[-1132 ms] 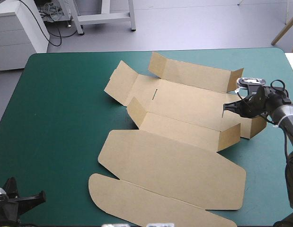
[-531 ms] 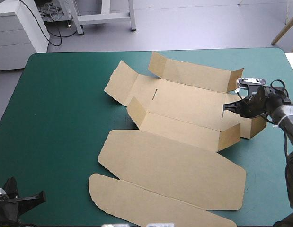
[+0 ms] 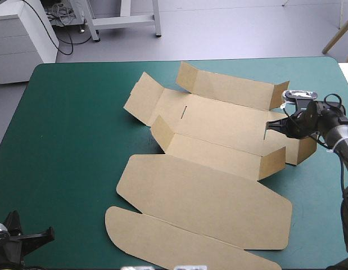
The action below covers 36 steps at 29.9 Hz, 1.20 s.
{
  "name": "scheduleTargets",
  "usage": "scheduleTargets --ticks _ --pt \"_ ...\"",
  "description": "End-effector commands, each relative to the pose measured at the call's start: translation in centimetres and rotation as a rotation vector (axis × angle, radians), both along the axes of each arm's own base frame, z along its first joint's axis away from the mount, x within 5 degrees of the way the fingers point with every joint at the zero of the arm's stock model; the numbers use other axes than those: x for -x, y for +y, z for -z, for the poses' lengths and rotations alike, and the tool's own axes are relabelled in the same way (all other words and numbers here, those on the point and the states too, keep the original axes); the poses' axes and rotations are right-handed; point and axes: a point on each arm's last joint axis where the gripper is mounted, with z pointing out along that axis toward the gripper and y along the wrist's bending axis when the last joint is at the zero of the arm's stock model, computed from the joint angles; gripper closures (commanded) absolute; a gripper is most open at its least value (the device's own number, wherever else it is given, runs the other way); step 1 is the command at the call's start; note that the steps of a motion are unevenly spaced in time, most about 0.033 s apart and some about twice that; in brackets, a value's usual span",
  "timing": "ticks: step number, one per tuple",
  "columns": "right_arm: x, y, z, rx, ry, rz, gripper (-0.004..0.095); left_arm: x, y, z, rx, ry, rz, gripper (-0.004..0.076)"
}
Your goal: Fold the box
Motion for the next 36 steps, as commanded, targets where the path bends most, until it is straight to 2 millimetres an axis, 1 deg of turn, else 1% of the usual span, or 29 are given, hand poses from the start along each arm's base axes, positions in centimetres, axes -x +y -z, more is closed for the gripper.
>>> scheduleTargets --ticks 1,2,4,8,10,11,15,20,27,30,36 --pt "1.4 -0.2 -5.6 0.012 -0.131 0.005 0.0927 0.3 -0.1 -1.4 -0.025 -0.105 0.013 0.0734" --pt "2.0 -0.2 -6.6 0.012 -0.133 0.003 0.0927 0.3 -0.1 -1.4 -0.025 -0.105 0.013 0.0734" --pt "3.2 -0.1 -8.1 0.012 -0.144 0.002 0.0927 0.3 -0.1 -1.4 -0.025 -0.105 0.013 0.0734" --pt "5.9 0.1 -11.2 0.013 -0.228 0.006 0.0927 0.3 -0.1 -1.4 -0.025 -0.105 0.013 0.0734" --pt "7.1 0.2 -12.3 0.015 -0.258 0.006 0.0927 0.3 -0.1 -1.4 -0.025 -0.105 0.013 0.0734" --pt "8.0 0.2 -13.1 0.015 -0.273 0.006 0.0927 0.3 -0.1 -1.4 -0.025 -0.105 0.013 0.0734" --pt "10.6 0.4 -14.7 0.016 -0.297 0.005 0.0927 0.3 -0.1 -1.4 -0.025 -0.105 0.013 0.0734" --pt "13.1 0.5 -15.7 0.014 -0.292 0.005 0.0927 0.3 -0.1 -1.4 -0.025 -0.105 0.013 0.0734" --pt "15.4 0.7 -16.8 0.011 -0.316 0.009 0.0927 0.3 -0.1 -1.4 -0.025 -0.105 0.013 0.0734" --pt "15.9 0.7 -16.8 0.012 -0.302 0.006 0.0927 0.3 -0.1 -1.4 -0.025 -0.105 0.013 0.0734" --pt "16.4 0.7 -16.4 0.019 -0.232 -0.01 0.0925 0.3 -0.1 -1.4 -0.025 -0.105 0.013 0.0734"
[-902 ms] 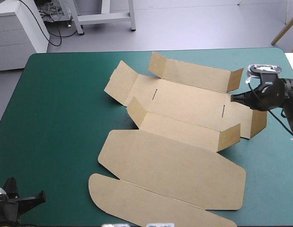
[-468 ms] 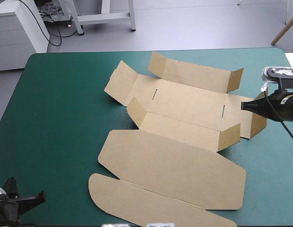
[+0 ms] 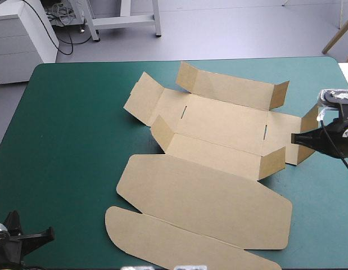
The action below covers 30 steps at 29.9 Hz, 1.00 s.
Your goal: Fold the box
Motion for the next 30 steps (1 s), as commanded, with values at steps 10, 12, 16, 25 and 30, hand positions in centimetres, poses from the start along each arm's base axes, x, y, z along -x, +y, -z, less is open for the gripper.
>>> scheduleTargets --ticks 10,12,16,25,30 --pt "0.7 0.5 -1.2 -0.007 -0.039 -0.078 0.0625 0.3 -0.1 -1.4 -0.025 -0.105 0.013 0.0734" --pt "0.7 0.5 -1.2 -0.011 -0.038 -0.072 0.0478 0.3 -0.1 -1.4 -0.025 -0.105 0.013 0.0734" --pt "0.7 0.5 -1.1 -0.019 -0.034 -0.064 0.0203 0.3 -0.1 -1.4 -0.025 -0.105 0.013 0.0734" --pt "-0.8 0.4 -0.1 -0.048 0.016 -0.039 0.0071 0.3 -0.1 -1.4 -0.025 -0.105 0.013 0.0734" --pt "-3.5 0.3 2.7 -0.069 0.084 -0.019 0.0071 0.3 -0.1 -1.4 -0.025 -0.105 0.013 0.0734"
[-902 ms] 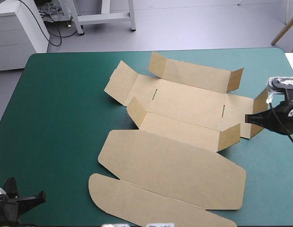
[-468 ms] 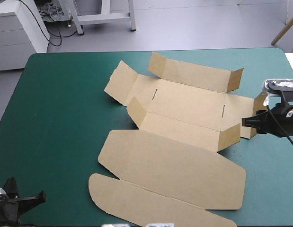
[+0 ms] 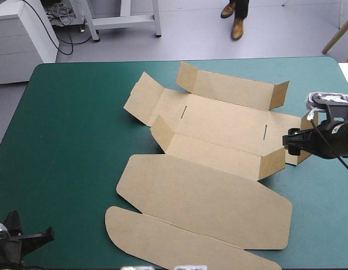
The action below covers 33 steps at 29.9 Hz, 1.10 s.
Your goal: Fold the box
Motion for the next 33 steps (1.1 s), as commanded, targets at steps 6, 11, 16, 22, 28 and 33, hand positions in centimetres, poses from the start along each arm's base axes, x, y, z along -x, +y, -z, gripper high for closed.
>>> scheduleTargets --ticks 6,11,16,22,28,33 --pt "-4.3 0.0 6.1 -0.076 0.039 0.048 0.0071 0.3 -0.1 -1.4 -0.025 -0.105 0.013 0.0734" --pt "-5.9 0.4 9.2 -0.156 0.086 0.061 0.0071 0.3 -0.1 -1.4 -0.025 -0.105 0.013 0.0734" --pt "-7.1 0.6 11.3 -0.19 0.157 0.07 0.0071 0.3 -0.1 -1.4 -0.025 -0.105 0.013 0.0734" --pt "-7.6 0.6 12.3 -0.192 0.196 0.069 0.0071 0.3 -0.1 -1.4 -0.025 -0.105 0.013 0.0734" --pt "-7.7 0.6 13.2 -0.2 0.257 0.074 0.0236 0.3 -0.1 -1.4 -0.025 -0.105 0.013 0.0734" --pt "-7.9 0.8 14.0 -0.221 0.306 0.081 0.0754 0.3 -0.1 -1.4 -0.025 -0.105 0.013 0.0734"
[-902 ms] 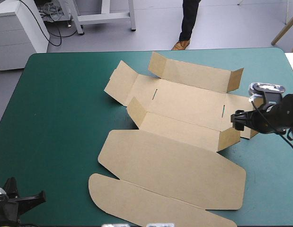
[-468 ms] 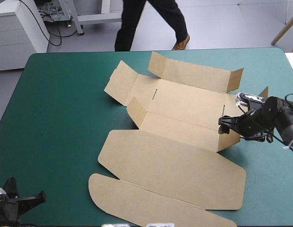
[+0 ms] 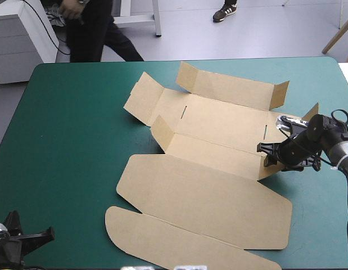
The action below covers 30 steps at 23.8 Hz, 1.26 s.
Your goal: Fold the box
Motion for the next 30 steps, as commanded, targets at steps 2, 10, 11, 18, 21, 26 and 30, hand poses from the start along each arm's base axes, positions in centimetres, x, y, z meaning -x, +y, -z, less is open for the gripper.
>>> scheduleTargets --ticks 2,10,11,18,21,26,30 --pt "-0.1 0.0 -1.3 -0.029 -0.043 0.022 0.0919 0.3 -0.1 -1.4 -0.025 -0.105 0.013 0.0734" --pt "-0.1 0.1 -1.3 -0.028 -0.054 -0.017 0.0918 0.3 -0.1 -1.4 -0.025 -0.105 0.013 0.0734" --pt "-0.1 0.2 -1.4 -0.032 -0.059 -0.031 0.0918 0.3 -0.1 -1.4 -0.025 -0.105 0.013 0.0734" --pt "-1.2 6.0 -4.6 0.061 -0.225 -0.381 0.0916 0.3 -0.1 -1.4 -0.03 -0.104 0.015 0.0734" --pt "-2.3 10.2 -7.2 0.085 -0.323 -0.583 0.0916 0.3 -0.1 -1.4 -0.026 -0.105 0.013 0.0734" --pt "-4.7 15.2 -6.4 0.155 -0.293 -0.809 0.0927 0.3 -0.1 -1.4 -0.028 -0.104 0.014 0.0734" --pt "-7.1 17.9 -5.8 0.29 -0.315 -0.979 0.0927 0.3 -0.1 -1.4 -0.028 -0.104 0.014 0.0734"
